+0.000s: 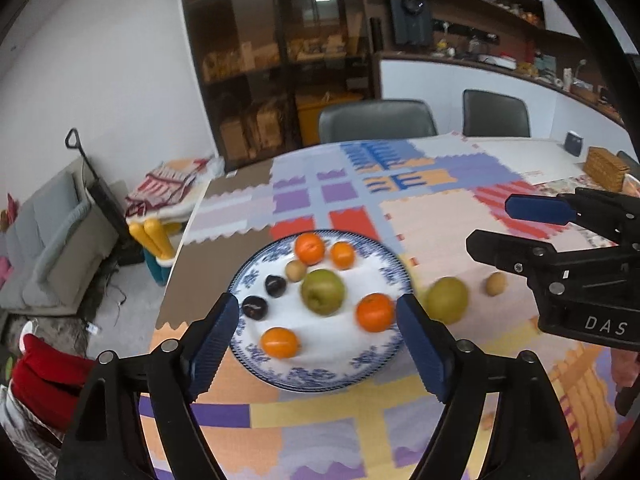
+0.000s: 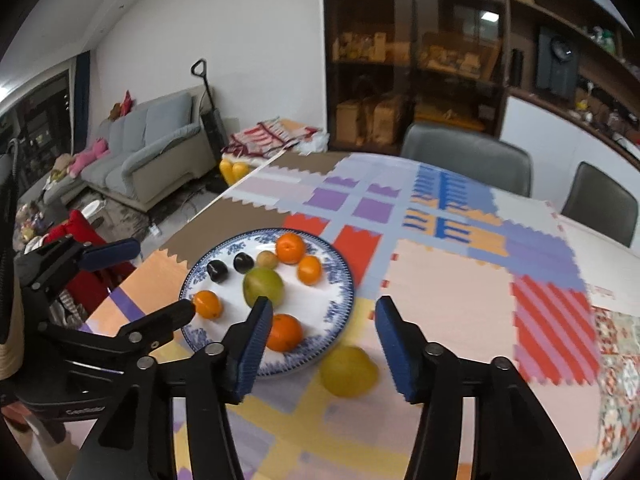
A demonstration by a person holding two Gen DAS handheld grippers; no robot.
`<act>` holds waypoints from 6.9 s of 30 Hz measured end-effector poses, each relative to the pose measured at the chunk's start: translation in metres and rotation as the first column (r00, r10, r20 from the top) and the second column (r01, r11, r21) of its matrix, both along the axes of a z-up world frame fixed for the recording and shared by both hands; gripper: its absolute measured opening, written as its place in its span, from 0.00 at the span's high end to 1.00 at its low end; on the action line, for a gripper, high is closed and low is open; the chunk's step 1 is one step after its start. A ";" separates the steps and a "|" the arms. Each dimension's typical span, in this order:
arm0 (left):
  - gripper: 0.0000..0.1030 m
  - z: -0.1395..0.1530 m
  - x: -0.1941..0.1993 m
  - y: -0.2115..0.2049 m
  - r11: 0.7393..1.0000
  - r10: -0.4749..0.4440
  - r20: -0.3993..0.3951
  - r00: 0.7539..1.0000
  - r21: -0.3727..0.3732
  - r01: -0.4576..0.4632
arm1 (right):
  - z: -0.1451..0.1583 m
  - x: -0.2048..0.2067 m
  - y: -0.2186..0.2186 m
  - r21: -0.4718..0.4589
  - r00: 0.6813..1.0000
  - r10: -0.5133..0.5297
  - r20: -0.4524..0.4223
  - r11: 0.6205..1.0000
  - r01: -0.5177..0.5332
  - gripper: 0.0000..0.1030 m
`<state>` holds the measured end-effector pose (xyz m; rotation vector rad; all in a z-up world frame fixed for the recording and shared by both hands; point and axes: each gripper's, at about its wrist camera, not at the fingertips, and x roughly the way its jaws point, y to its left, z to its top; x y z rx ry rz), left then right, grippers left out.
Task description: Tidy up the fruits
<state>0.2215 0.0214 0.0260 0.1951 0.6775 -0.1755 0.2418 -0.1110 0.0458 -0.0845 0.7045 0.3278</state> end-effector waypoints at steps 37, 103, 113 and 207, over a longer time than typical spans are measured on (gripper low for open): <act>0.15 -0.049 -0.025 -0.083 0.968 -0.247 0.112 0.963 0.083 0.239 | -0.044 -0.048 -0.083 -0.052 0.993 -0.113 0.026 0.992 0.114 0.38; 0.53 -0.047 -0.019 -0.081 0.977 -0.205 -0.074 0.976 -0.077 0.199 | -0.066 -0.043 -0.083 0.105 0.988 -0.105 -0.117 0.988 0.117 0.70; 0.53 -0.034 -0.048 -0.047 0.987 -0.125 -0.056 0.991 -0.108 0.118 | -0.045 -0.064 -0.058 0.108 0.995 -0.065 -0.077 0.991 0.073 0.70; 0.00 0.034 -0.102 0.001 0.996 0.063 0.113 0.992 -0.070 -0.055 | 0.018 -0.112 -0.033 0.067 0.977 -0.200 0.078 0.978 0.195 0.19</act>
